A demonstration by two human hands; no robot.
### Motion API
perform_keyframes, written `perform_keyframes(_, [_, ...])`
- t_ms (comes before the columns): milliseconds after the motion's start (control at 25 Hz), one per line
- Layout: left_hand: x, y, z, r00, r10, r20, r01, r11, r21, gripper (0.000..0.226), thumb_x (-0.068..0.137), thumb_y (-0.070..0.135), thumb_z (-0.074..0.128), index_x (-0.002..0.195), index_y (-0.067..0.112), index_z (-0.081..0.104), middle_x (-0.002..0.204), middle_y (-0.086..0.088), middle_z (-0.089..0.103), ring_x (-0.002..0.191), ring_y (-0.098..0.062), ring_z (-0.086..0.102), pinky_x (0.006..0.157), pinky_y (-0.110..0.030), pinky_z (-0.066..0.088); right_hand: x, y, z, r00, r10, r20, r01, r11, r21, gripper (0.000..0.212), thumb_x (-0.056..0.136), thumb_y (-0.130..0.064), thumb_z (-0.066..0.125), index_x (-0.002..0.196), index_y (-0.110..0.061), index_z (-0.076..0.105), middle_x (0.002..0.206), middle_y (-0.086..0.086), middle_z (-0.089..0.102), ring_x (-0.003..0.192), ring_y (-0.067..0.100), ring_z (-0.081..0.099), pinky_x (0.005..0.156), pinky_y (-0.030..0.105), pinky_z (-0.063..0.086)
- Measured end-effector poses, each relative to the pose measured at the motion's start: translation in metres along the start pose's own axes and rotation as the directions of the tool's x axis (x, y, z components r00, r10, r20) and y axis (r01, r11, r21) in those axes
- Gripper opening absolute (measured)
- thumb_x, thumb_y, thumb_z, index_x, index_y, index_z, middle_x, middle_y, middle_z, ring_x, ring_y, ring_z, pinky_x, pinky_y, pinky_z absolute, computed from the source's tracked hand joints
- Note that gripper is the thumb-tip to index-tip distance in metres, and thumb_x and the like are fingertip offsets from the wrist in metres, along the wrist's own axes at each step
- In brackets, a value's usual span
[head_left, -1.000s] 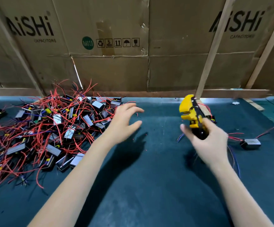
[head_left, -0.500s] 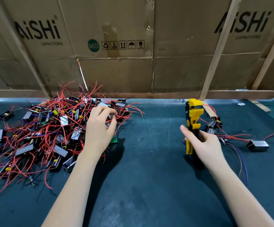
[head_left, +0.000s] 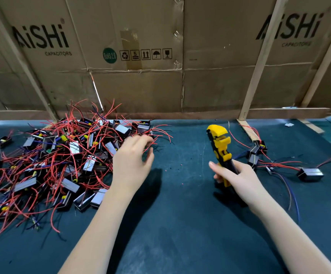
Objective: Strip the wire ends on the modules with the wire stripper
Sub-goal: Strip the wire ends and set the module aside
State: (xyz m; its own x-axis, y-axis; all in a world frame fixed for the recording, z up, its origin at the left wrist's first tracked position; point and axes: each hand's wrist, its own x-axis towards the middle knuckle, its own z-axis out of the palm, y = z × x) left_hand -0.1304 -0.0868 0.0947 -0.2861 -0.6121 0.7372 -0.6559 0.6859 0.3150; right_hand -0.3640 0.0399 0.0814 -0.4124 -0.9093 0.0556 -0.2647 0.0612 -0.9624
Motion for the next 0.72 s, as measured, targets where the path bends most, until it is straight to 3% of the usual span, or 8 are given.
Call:
perform_keyframes(80, [-0.005,0.000,0.009,0.971,-0.180,0.159,0.167,0.981,0.094,0.012,0.084,0.017,0.067,0.096,0.017,0.064,0.091,0.001,0.065,0.088,-0.027,0.063,0.068,-0.036,0.050,-0.001,0.001,0.000,0.997,-0.053,-0.047,0.048,0.995,-0.092,0.069,0.067,-0.065,0.073,0.074,-0.001,0.051,0.063,0.003,0.049,0.061,0.013,0.043,0.063,0.033,0.032])
perform_keyframes(280, [-0.004,-0.020,0.012,0.853,-0.414,0.317,0.313,0.894,0.322,0.022,0.086,0.017,0.065,0.105,0.010,0.058,0.099,-0.008,0.067,0.099,-0.034,0.060,0.078,-0.041,0.051,-0.001,0.002,-0.004,0.979,-0.108,-0.171,0.073,0.977,-0.199,0.056,0.077,-0.051,0.074,0.077,0.000,0.052,0.058,-0.005,0.037,0.055,0.009,0.032,0.058,0.033,0.026])
perform_keyframes(360, [-0.004,-0.021,0.012,0.851,-0.430,0.301,0.379,0.900,0.214,0.020,0.083,0.006,0.061,0.103,0.008,0.061,0.089,-0.007,0.069,0.094,-0.033,0.062,0.080,-0.040,0.051,0.000,0.003,-0.004,0.979,-0.102,-0.174,0.065,0.977,-0.201,0.055,0.077,-0.051,0.074,0.077,0.000,0.053,0.058,-0.005,0.037,0.054,0.009,0.032,0.057,0.030,0.027])
perform_keyframes(440, [-0.001,-0.017,0.007,0.837,-0.467,0.284,0.502,0.863,-0.061,0.019,0.079,-0.001,0.062,0.095,0.006,0.067,0.071,-0.002,0.069,0.079,-0.027,0.067,0.076,-0.033,0.053,-0.001,0.003,-0.003,0.978,-0.118,-0.174,0.078,0.971,-0.226,0.050,0.075,-0.051,0.075,0.073,-0.006,0.055,0.054,-0.009,0.037,0.052,0.007,0.033,0.052,0.022,0.027])
perform_keyframes(480, [0.004,-0.015,0.002,0.800,-0.500,0.331,0.585,0.774,-0.244,0.018,0.078,-0.004,0.061,0.092,0.005,0.070,0.065,-0.002,0.069,0.070,-0.022,0.068,0.071,-0.028,0.053,-0.001,0.003,-0.003,0.976,-0.131,-0.172,0.088,0.967,-0.239,0.048,0.074,-0.052,0.075,0.072,-0.008,0.056,0.053,-0.010,0.038,0.052,0.007,0.033,0.051,0.020,0.027])
perform_keyframes(560, [0.011,-0.010,-0.007,0.713,-0.481,0.509,0.700,0.468,-0.539,0.024,0.082,-0.009,0.055,0.088,0.006,0.072,0.061,-0.003,0.067,0.058,-0.017,0.066,0.062,-0.021,0.051,0.000,0.005,-0.002,0.975,-0.142,-0.168,0.097,0.963,-0.250,0.047,0.072,-0.053,0.075,0.073,-0.010,0.058,0.055,-0.008,0.041,0.054,0.008,0.035,0.053,0.022,0.028])
perform_keyframes(640, [0.014,-0.005,-0.012,0.657,-0.386,0.647,0.747,0.222,-0.627,0.028,0.086,-0.007,0.052,0.090,0.010,0.074,0.065,-0.004,0.062,0.056,-0.018,0.062,0.061,-0.020,0.051,0.001,0.006,-0.002,0.977,-0.135,-0.168,0.090,0.964,-0.250,0.046,0.072,-0.053,0.076,0.074,-0.010,0.059,0.056,-0.007,0.043,0.055,0.008,0.036,0.056,0.028,0.030])
perform_keyframes(720, [0.012,0.000,-0.012,0.658,-0.324,0.679,0.750,0.208,-0.628,0.021,0.092,0.001,0.056,0.092,0.010,0.074,0.071,-0.004,0.059,0.055,-0.016,0.056,0.058,-0.020,0.051,0.002,0.006,-0.002,0.976,-0.126,-0.176,0.082,0.967,-0.241,0.044,0.074,-0.052,0.076,0.073,-0.012,0.059,0.053,-0.010,0.041,0.053,0.007,0.035,0.056,0.028,0.030])
